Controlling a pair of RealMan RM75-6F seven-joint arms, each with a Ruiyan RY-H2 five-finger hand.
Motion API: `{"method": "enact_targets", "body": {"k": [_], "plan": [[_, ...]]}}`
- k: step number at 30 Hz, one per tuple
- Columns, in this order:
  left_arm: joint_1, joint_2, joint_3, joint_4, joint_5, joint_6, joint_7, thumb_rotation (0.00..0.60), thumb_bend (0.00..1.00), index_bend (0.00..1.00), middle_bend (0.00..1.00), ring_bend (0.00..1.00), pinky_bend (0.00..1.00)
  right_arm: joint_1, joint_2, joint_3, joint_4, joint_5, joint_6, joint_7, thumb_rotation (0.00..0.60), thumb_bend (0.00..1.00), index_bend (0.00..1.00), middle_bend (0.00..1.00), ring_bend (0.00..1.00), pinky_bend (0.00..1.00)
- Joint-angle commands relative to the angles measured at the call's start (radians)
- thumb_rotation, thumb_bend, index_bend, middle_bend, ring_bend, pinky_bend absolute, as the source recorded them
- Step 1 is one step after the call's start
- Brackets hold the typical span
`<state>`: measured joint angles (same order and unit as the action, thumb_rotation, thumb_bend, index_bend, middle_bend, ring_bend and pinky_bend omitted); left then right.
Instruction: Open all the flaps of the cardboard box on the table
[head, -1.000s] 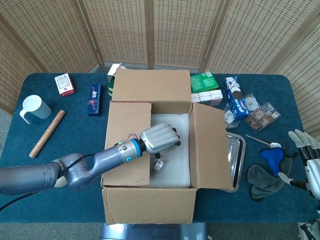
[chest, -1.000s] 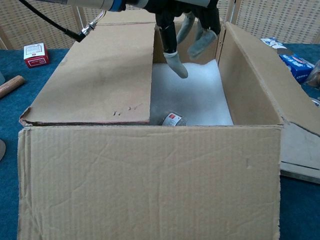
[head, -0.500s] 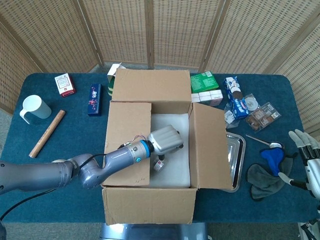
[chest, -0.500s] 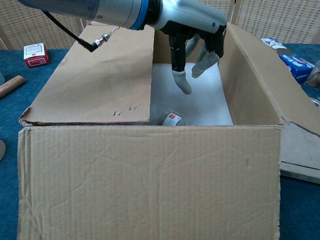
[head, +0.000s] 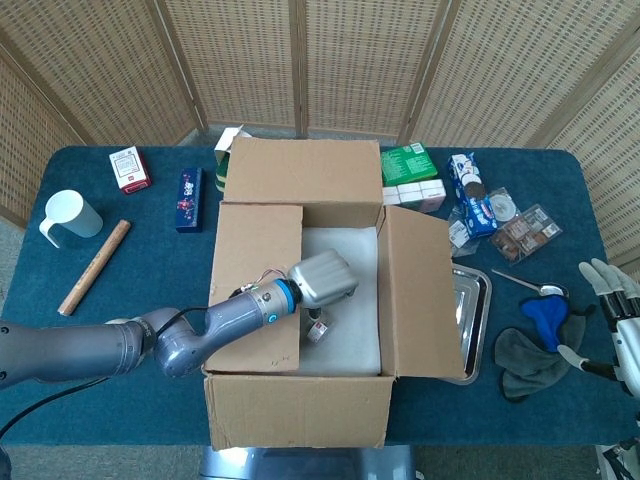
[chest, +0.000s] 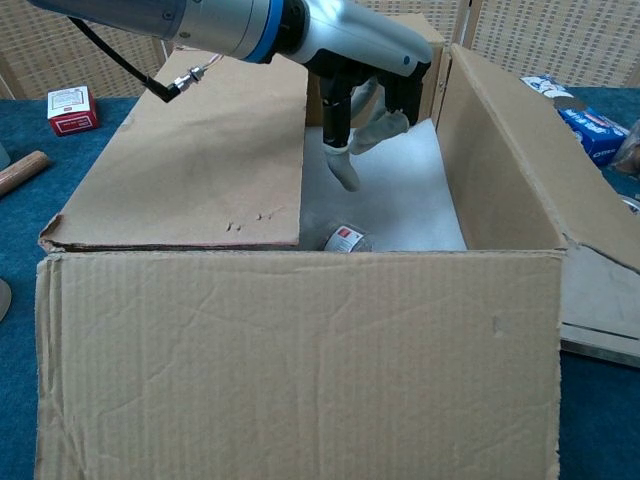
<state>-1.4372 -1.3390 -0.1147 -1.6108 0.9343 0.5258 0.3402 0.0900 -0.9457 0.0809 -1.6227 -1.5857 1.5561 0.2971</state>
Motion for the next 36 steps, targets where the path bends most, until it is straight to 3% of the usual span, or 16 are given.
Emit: {"method": "enact_targets", "body": {"k": [1,8,17,36], "plan": [[-0.013,0.017,0.015,-0.014,-0.027,-0.005,0.016,0.600,0.19,0.78,0.69,0.48,0.52,0.000,0.000,0.000,0.000,0.000,0.001,0.002,0.600,0.00,0.00,0.00,0.00,0.12],[-0.038,0.051,0.044,-0.053,-0.092,0.000,0.043,0.600,0.19,0.80,0.74,0.55,0.54,-0.002,0.002,0.001,-0.003,0.003,0.004,0.004,0.600,0.00,0.00,0.00,0.00,0.12],[-0.049,0.102,0.071,-0.107,-0.136,0.042,0.073,0.600,0.19,0.79,0.88,0.75,0.74,-0.005,0.001,0.004,-0.008,0.006,0.009,0.000,0.600,0.00,0.00,0.00,0.00,0.12],[0.012,0.294,0.071,-0.256,-0.093,0.122,0.056,0.600,0.19,0.79,0.89,0.76,0.74,-0.011,0.000,-0.006,-0.015,-0.016,0.020,-0.018,0.600,0.00,0.00,0.00,0.00,0.12]]}}
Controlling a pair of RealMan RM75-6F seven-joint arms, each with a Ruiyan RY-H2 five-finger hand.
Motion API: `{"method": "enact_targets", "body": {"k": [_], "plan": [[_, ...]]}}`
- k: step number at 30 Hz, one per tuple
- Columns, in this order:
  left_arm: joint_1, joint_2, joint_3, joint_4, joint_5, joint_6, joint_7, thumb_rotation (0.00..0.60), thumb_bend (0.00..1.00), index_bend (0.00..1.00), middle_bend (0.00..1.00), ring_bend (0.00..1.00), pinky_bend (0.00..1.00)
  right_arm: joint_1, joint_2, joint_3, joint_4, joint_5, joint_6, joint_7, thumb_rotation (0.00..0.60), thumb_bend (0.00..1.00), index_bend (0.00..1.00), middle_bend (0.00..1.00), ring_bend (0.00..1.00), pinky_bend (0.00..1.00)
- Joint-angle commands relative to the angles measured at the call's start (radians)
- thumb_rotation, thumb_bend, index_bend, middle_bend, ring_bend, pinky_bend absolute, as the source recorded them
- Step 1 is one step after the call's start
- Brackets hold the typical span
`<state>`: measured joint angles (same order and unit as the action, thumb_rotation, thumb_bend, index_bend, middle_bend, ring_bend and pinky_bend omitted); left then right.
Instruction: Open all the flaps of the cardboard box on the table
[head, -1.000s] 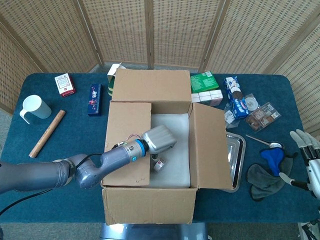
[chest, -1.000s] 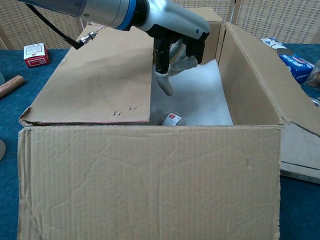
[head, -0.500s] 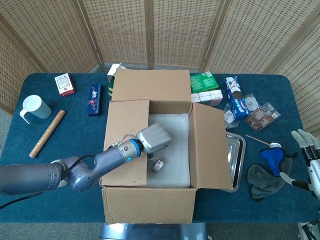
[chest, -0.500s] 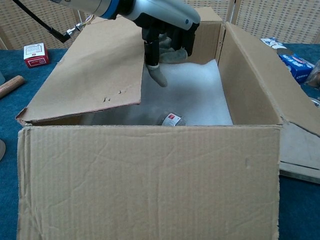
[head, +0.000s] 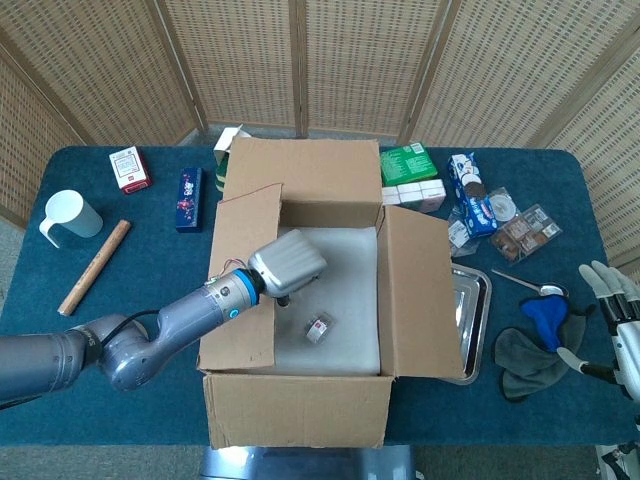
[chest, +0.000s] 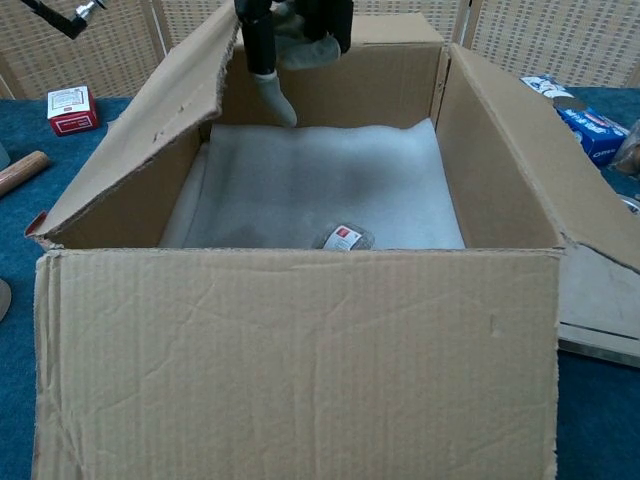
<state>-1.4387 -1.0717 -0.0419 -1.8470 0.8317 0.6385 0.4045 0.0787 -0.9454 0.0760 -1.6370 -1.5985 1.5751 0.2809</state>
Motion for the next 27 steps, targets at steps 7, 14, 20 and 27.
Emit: {"method": "enact_targets", "body": {"k": [7,14,20,27], "plan": [[0.063,0.146,-0.006,-0.090,0.050,0.030,-0.021,0.600,0.19,0.79,0.89,0.76,0.74,-0.003,-0.002,-0.007,-0.009,-0.020,0.011,-0.013,0.600,0.00,0.00,0.00,0.00,0.12],[0.129,0.250,-0.006,-0.142,0.094,0.047,-0.047,0.600,0.19,0.79,0.89,0.75,0.74,-0.005,-0.002,-0.013,-0.017,-0.035,0.017,-0.025,0.600,0.00,0.00,0.00,0.00,0.12],[0.198,0.343,-0.009,-0.176,0.148,0.055,-0.076,0.600,0.19,0.79,0.89,0.75,0.74,-0.008,-0.003,-0.020,-0.025,-0.054,0.024,-0.035,0.600,0.00,0.00,0.00,0.00,0.12],[0.291,0.421,-0.003,-0.186,0.206,0.064,-0.124,0.600,0.19,0.79,0.89,0.75,0.74,-0.006,-0.003,-0.027,-0.029,-0.068,0.023,-0.042,0.600,0.00,0.00,0.00,0.00,0.12]]}}
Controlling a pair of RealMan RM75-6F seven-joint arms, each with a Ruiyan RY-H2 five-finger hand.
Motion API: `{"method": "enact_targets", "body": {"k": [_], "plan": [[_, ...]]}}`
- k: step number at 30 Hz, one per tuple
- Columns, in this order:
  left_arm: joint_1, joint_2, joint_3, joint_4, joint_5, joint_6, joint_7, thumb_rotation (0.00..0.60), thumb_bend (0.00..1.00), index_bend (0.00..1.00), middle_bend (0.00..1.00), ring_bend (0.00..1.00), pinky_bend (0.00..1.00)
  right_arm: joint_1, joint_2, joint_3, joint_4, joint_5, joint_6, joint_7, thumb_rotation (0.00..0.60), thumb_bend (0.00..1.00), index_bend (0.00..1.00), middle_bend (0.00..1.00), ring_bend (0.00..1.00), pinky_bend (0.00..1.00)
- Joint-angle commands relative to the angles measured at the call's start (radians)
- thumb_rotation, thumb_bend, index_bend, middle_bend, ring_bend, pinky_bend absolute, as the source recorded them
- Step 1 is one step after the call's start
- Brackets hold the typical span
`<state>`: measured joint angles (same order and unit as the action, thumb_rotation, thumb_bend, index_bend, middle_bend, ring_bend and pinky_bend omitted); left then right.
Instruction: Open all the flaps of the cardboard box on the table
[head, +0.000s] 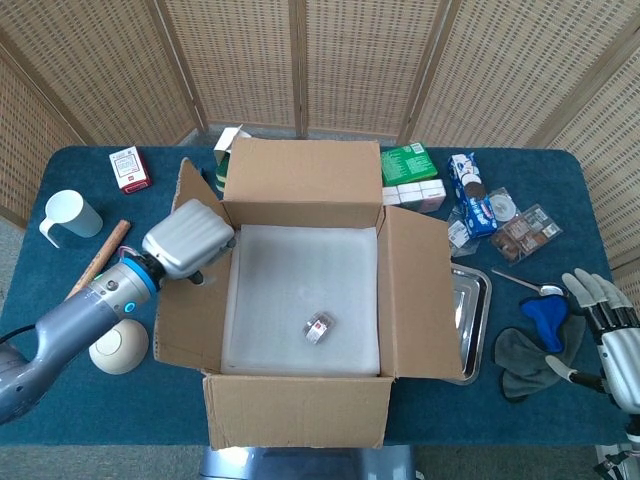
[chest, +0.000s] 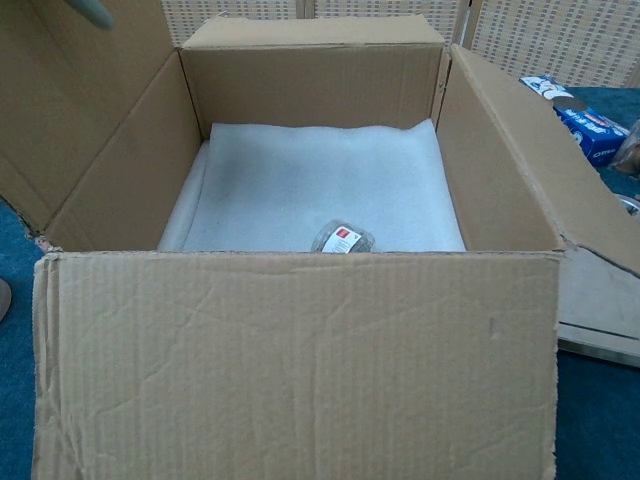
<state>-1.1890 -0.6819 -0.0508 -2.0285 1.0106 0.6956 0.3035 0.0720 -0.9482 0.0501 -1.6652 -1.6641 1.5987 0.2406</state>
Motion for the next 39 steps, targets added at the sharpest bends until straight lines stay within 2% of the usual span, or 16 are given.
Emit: {"method": "enact_targets", "body": {"k": [1,7,16,20,22,25,27,30,32,34,36,39], "plan": [[0.055,0.040,0.006,-0.004,0.040,0.009,-0.030,0.600,0.19,0.79,0.89,0.75,0.74,0.001,0.000,-0.002,-0.002,-0.004,-0.001,-0.003,0.600,0.00,0.00,0.00,0.00,0.12],[0.153,0.041,0.027,0.036,0.099,0.009,-0.085,0.600,0.19,0.78,0.89,0.75,0.74,0.000,0.001,-0.007,-0.009,-0.013,0.002,-0.005,0.600,0.00,0.00,0.00,0.00,0.12],[0.286,-0.066,0.058,0.155,0.181,0.032,-0.186,0.600,0.19,0.78,0.87,0.74,0.74,-0.002,0.002,-0.013,-0.017,-0.024,0.006,-0.015,0.600,0.00,0.00,0.00,0.00,0.12],[0.335,-0.112,0.065,0.221,0.222,0.053,-0.224,0.600,0.20,0.76,0.83,0.70,0.70,-0.002,0.002,-0.014,-0.018,-0.024,0.006,-0.015,0.600,0.00,0.00,0.00,0.00,0.12],[0.360,-0.129,0.064,0.244,0.243,0.071,-0.252,0.600,0.20,0.73,0.77,0.64,0.66,-0.002,0.003,-0.015,-0.019,-0.024,0.005,-0.015,0.600,0.00,0.00,0.00,0.00,0.12],[0.389,-0.138,0.058,0.265,0.275,0.110,-0.279,0.600,0.20,0.61,0.58,0.47,0.52,-0.002,0.003,-0.015,-0.019,-0.025,0.007,-0.014,0.600,0.00,0.00,0.00,0.00,0.12],[0.416,-0.141,0.050,0.280,0.293,0.157,-0.296,0.600,0.19,0.46,0.34,0.26,0.35,-0.003,0.004,-0.015,-0.019,-0.025,0.009,-0.013,0.600,0.00,0.00,0.00,0.00,0.12],[0.478,-0.147,0.038,0.306,0.324,0.265,-0.330,0.600,0.16,0.25,0.07,0.04,0.18,-0.003,0.005,-0.016,-0.020,-0.026,0.011,-0.010,0.600,0.00,0.00,0.00,0.00,0.12],[0.510,-0.145,0.034,0.317,0.344,0.310,-0.363,0.600,0.11,0.12,0.01,0.00,0.11,-0.003,0.005,-0.017,-0.020,-0.029,0.011,-0.011,0.600,0.00,0.00,0.00,0.00,0.12],[0.543,-0.141,0.033,0.330,0.362,0.359,-0.379,0.600,0.06,0.03,0.00,0.00,0.05,-0.003,0.005,-0.019,-0.022,-0.032,0.011,-0.010,0.600,0.00,0.00,0.00,0.00,0.12],[0.567,-0.140,0.031,0.339,0.377,0.395,-0.394,0.600,0.01,0.00,0.00,0.00,0.01,-0.003,0.006,-0.020,-0.023,-0.034,0.011,-0.012,0.600,0.00,0.00,0.00,0.00,0.12],[0.614,-0.149,0.032,0.365,0.412,0.469,-0.424,0.600,0.00,0.00,0.00,0.00,0.00,-0.004,0.006,-0.020,-0.025,-0.035,0.013,-0.013,0.600,0.00,0.00,0.00,0.00,0.12]]}}
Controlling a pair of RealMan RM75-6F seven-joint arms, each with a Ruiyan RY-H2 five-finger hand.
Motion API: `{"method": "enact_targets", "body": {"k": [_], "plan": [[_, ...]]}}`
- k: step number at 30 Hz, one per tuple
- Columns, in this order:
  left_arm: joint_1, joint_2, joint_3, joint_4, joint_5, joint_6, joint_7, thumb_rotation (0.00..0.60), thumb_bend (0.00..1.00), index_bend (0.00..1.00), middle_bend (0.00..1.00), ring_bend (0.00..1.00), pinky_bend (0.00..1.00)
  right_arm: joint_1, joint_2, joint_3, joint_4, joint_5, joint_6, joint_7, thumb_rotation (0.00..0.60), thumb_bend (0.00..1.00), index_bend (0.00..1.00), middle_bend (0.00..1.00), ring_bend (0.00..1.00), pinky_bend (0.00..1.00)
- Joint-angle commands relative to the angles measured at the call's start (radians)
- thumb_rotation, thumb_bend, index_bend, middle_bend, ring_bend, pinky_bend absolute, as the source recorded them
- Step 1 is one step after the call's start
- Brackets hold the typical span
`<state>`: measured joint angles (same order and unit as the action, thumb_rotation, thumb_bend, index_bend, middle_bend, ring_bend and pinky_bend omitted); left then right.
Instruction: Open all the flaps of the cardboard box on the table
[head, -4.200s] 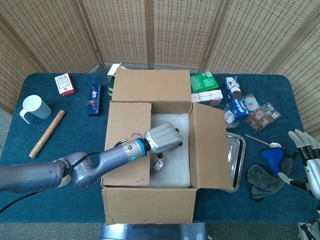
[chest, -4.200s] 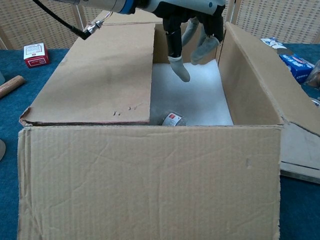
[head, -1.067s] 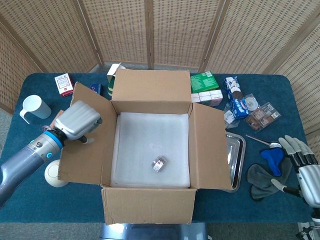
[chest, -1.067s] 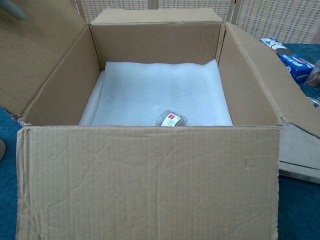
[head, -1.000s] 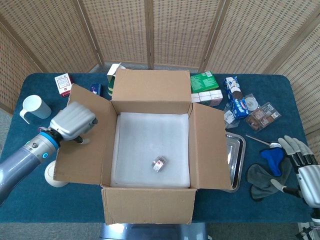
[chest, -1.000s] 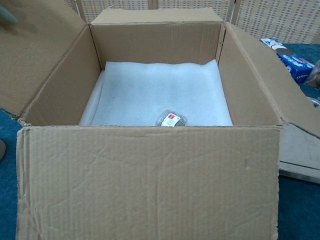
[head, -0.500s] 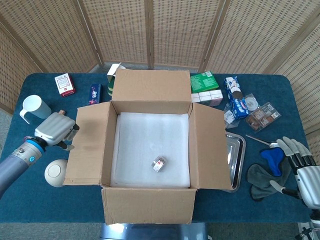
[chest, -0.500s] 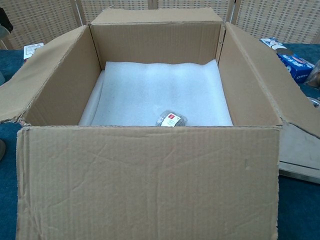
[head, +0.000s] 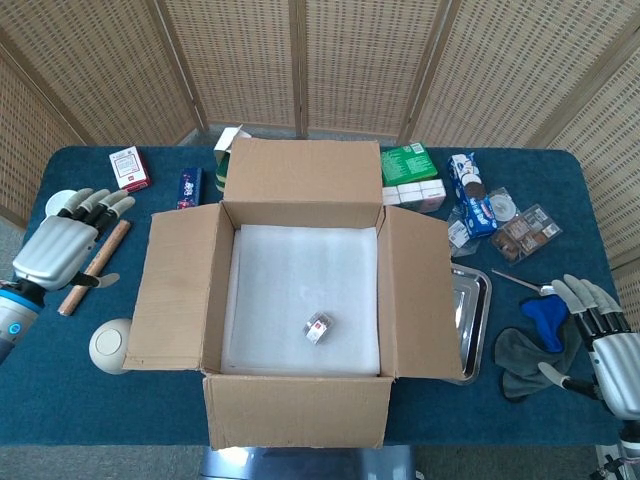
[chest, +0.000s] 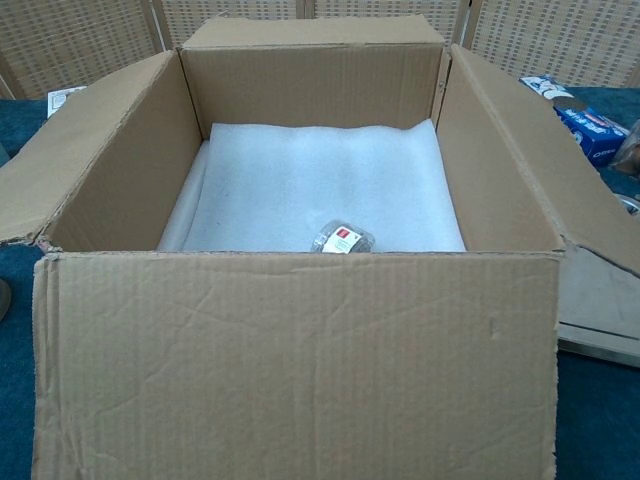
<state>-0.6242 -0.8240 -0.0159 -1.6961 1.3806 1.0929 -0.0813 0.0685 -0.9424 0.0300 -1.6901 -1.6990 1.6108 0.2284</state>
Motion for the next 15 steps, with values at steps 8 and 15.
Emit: {"method": "enact_targets", "body": {"k": [8,15], "plan": [[0.223,-0.059,0.019,0.111,0.113,0.314,-0.132,0.600,0.00,0.00,0.00,0.00,0.00,0.001,-0.019,0.011,0.009,0.002,0.012,-0.026,0.600,0.00,0.00,0.00,0.00,0.12],[0.369,-0.153,0.042,0.202,0.149,0.495,-0.194,0.600,0.00,0.00,0.00,0.00,0.00,0.007,-0.037,0.018,0.018,0.022,0.000,-0.049,0.600,0.00,0.00,0.00,0.00,0.10]]}}
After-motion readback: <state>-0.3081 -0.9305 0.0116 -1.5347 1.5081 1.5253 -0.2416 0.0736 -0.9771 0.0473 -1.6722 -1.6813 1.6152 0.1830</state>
